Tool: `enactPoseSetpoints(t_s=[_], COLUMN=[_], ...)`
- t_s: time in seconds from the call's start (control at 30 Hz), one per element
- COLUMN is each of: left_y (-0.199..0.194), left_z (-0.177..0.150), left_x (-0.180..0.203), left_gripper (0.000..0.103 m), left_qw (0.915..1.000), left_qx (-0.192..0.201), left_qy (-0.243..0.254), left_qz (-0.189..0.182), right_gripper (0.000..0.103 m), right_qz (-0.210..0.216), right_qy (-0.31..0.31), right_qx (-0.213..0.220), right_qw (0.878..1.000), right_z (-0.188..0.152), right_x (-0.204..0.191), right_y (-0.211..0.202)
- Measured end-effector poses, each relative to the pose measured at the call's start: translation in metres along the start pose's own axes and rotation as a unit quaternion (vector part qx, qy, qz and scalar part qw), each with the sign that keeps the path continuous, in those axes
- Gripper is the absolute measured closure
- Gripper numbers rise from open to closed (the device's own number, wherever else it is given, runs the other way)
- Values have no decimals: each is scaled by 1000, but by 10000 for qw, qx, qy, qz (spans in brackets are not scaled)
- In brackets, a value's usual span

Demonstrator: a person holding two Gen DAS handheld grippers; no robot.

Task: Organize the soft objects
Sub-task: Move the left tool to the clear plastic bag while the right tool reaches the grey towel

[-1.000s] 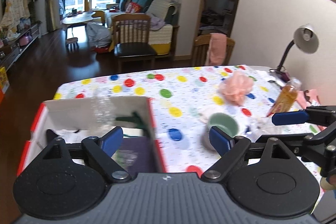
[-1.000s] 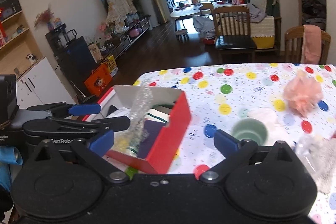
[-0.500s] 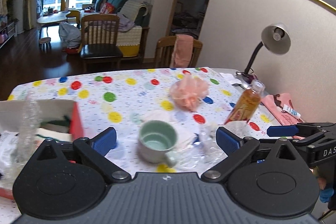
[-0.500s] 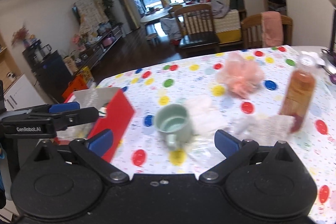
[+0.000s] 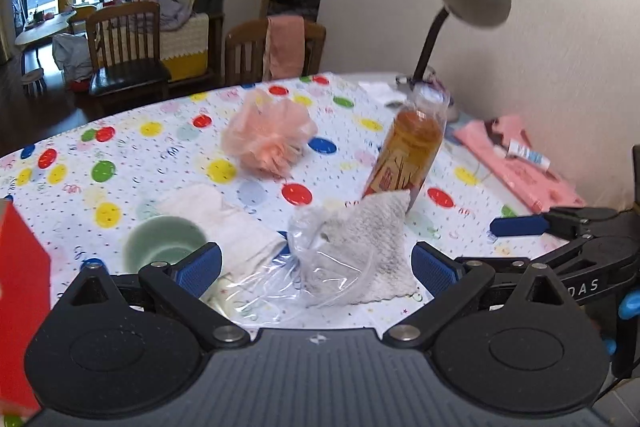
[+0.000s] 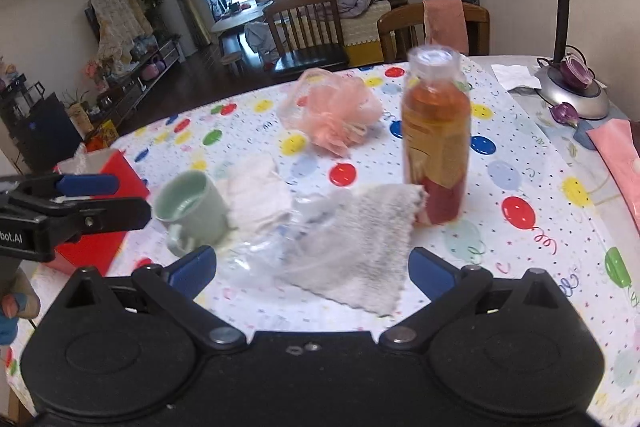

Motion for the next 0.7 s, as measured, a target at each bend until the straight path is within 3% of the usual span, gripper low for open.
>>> enactPoseSetpoints(t_s=[0.27,0.37,0.7], left_y=[59,79,134], left_z=[0,2,9], left_x=[23,23,8], left_gripper=[1,1,2], left_qw=[9979,9973,9937], left_qx=[-389,-499,-916], left_qy=[440,457,201], left_qz=[276,298,613], right_gripper=[7,14,22], right_qz=[-77,-75,-44], right_qy=[76,32,26], right_qx=[-3,-99,-362], right_qw=[9999,9999,9993], right_z=[1,-1,-1], right_x=[41,49,68], right_y=[21,34,75])
Point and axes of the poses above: each gripper's, at about its wrist camera, not at the fingertips, and y roughly the way its jaws point, x to its right, z to its top, the point moved 7 cm from there along y, roughly the way its jaws point, and after that the axes turned 1 degree about -z, right-handed, at the moved point
